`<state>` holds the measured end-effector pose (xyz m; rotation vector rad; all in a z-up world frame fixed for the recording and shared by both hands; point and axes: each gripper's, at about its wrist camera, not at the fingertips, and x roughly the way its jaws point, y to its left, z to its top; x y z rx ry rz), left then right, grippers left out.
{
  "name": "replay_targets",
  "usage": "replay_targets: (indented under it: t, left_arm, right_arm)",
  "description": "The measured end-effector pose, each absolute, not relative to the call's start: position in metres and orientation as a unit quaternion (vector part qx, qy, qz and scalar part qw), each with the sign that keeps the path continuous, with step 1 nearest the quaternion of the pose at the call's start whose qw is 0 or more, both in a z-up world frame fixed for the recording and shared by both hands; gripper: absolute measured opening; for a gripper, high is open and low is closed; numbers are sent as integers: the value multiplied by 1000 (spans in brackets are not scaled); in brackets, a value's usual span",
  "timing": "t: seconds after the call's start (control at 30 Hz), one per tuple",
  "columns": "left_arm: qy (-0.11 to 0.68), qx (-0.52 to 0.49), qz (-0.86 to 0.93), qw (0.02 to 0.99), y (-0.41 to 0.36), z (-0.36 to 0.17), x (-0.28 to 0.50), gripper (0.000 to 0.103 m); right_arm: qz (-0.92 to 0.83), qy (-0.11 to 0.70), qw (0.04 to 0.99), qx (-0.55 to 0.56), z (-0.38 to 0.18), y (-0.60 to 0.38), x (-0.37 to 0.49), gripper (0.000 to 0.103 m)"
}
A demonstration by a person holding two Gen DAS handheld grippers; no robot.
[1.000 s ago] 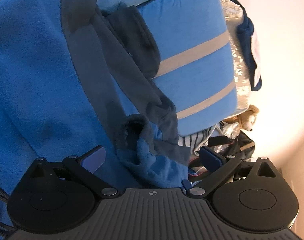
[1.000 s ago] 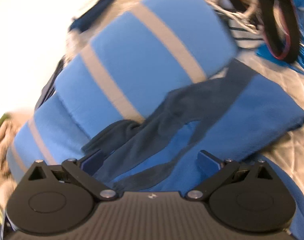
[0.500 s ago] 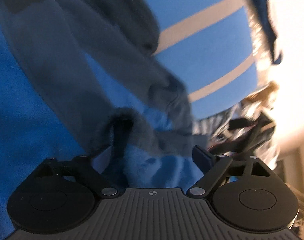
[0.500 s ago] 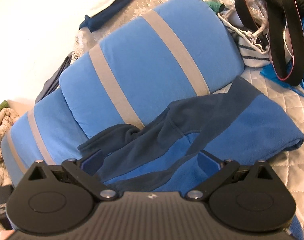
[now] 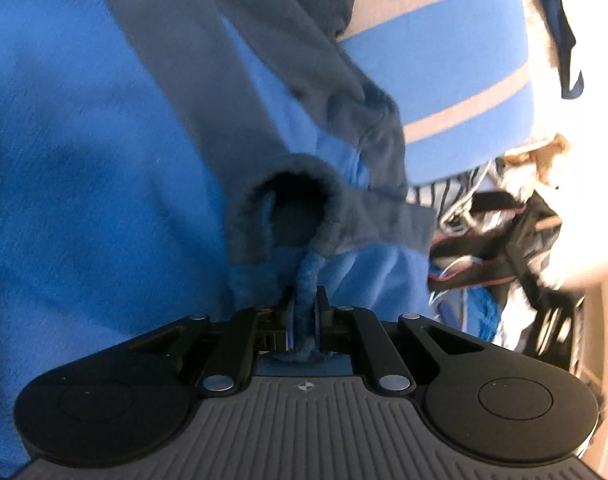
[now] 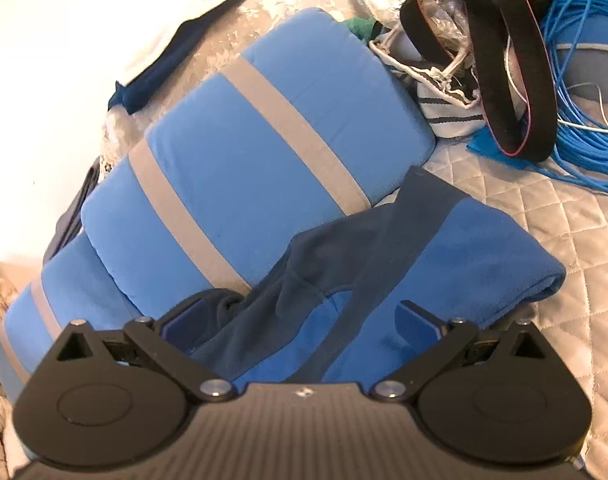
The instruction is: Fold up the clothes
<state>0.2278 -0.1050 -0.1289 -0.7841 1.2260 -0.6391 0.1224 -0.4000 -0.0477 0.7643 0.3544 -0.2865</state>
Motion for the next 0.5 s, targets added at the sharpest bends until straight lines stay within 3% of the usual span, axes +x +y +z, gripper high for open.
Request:
replay_targets:
  t: [0.1,0.2,0.5]
  left_arm:
    - [555,-349,-291,697,-103,-136,226,9]
    - [552,-336,-299,702,-105,-134,227,9]
    - [551,-356,-304,691,-104,-130,226,9]
  right_arm:
    - [-137,179,900,374,-45,-409,121,103]
    - [-127,199,922,308,-25,-412,118,103]
    - [6,251,961,-112,43,-375,118,103]
